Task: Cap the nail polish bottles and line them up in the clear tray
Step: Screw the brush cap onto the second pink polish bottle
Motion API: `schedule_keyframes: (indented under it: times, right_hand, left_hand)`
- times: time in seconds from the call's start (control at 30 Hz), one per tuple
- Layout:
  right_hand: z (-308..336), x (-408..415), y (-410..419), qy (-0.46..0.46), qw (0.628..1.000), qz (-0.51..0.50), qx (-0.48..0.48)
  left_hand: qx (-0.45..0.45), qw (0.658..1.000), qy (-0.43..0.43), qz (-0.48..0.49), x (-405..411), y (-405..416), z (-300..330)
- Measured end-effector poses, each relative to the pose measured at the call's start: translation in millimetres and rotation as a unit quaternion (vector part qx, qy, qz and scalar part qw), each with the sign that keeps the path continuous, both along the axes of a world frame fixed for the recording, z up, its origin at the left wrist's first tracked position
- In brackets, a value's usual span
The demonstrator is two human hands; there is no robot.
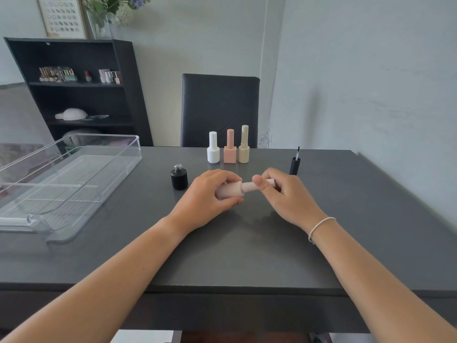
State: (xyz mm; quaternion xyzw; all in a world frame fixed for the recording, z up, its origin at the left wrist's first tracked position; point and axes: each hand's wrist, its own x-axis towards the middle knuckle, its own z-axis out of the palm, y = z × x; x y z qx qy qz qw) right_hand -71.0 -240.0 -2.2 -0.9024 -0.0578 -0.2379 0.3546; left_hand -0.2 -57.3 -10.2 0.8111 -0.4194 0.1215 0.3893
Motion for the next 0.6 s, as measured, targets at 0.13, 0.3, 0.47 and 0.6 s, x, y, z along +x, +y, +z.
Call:
schedule_keyframes:
  times: [0.13, 0.3, 0.47, 0.6]
  right_hand:
    - [-1.7, -0.8, 0.1, -0.014, 1.0, 0.022, -0.001]
    - [-0.2, -1.9, -0.3, -0.012, 1.0, -0.006, 0.003]
    - [0.0, -1.6, 0.6, -0.013, 1.0, -0.006, 0.006]
    - [0.7, -3.3, 0.5, -0.013, 1.0, 0.013, -0.003]
  left_hand:
    - [-0.004, 1.0, 0.003, -0.001, 0.3, 0.1, -0.3]
    - [-0.002, 1.0, 0.0, 0.0, -0.2, 0.3, 0.2]
    - [-0.005, 1.0, 0.0, 0.001, 0.0, 0.3, -0.4]
    - [-0.01, 1.0, 0.003, -0.002, 0.8, 0.5, -0.5]
